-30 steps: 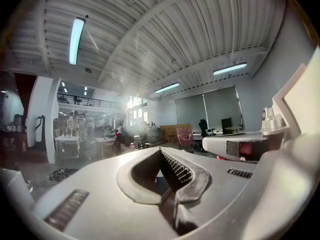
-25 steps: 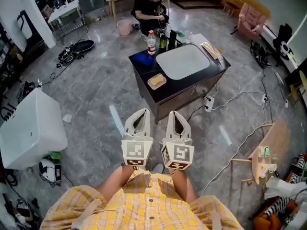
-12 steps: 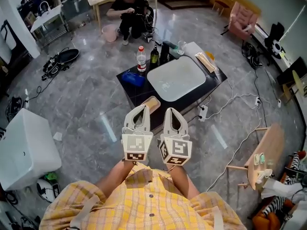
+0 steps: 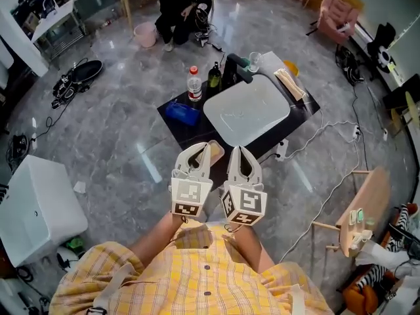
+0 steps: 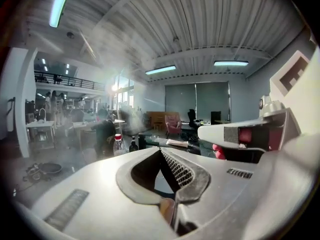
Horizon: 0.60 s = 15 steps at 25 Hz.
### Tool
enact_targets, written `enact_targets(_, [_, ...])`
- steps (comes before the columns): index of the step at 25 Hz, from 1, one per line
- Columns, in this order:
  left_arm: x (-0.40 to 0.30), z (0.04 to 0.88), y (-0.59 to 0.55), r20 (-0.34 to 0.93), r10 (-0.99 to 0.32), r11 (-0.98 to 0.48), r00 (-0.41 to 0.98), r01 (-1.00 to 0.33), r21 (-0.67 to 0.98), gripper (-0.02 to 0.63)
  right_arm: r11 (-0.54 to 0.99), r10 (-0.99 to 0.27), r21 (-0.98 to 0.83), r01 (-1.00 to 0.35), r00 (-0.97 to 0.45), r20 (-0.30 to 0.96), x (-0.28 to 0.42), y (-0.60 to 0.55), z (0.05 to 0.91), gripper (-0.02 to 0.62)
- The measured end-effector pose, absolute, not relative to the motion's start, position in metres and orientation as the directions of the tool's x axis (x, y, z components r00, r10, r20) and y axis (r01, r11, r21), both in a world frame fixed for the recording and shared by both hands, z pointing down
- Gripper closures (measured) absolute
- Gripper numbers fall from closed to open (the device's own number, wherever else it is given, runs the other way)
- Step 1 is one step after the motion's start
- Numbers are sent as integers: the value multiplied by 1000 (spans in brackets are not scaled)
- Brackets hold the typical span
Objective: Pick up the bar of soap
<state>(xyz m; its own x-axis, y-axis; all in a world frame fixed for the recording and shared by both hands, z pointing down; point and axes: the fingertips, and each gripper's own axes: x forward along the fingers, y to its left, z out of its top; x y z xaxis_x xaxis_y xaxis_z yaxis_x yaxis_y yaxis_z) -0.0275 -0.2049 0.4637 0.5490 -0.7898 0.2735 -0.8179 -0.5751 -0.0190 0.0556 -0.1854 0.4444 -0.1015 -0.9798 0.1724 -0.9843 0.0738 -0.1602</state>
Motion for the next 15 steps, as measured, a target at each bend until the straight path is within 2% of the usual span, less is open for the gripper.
enact_targets(15, [9,580,-245,583,-606,-672,541,-740,-11,595,93,-963,-205,-974,-140,229,87,-246,479,575])
